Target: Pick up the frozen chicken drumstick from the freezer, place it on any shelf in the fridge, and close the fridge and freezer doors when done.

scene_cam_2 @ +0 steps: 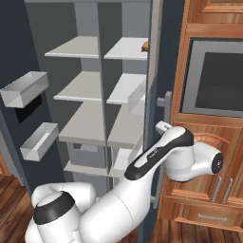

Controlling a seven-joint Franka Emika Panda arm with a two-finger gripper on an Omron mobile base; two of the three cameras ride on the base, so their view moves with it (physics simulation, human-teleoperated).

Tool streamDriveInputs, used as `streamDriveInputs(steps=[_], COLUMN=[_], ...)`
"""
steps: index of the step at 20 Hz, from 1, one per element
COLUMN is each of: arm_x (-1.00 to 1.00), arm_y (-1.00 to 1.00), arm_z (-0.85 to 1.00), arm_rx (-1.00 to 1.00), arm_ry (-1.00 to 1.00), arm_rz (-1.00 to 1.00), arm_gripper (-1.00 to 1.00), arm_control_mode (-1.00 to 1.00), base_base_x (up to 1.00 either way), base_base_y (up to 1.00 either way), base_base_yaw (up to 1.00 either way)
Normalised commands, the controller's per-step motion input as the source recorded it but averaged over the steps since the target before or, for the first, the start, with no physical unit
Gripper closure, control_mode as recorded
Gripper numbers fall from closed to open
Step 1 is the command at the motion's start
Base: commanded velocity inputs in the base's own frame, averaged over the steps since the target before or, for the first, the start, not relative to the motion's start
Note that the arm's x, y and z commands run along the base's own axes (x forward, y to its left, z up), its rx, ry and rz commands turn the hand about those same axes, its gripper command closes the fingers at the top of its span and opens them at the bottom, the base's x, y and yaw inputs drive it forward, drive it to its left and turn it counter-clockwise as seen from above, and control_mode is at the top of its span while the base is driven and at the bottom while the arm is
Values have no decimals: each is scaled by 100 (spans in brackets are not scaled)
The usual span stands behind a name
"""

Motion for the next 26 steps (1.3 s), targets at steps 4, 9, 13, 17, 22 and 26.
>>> streamDriveInputs(steps=[4,9,13,17,22,26], arm_x=[34,46,46,50,53,60], arm_y=[53,62,63,63,66,62], arm_z=[0,0,0,0,0,0], arm_rx=[13,12,10,9,8,8], arm_ry=[-3,0,-2,-3,-2,-3], arm_rz=[0,-2,-5,-8,-12,-13], arm_gripper=[-100,-100,-100,-100,-100,-100], arm_control_mode=[-100,-100,-100,-100,-100,-100], base_base_x=[0,0,0,0,0,0], base_base_y=[0,0,0,0,0,0], base_base_yaw=[0,0,0,0,0,0])
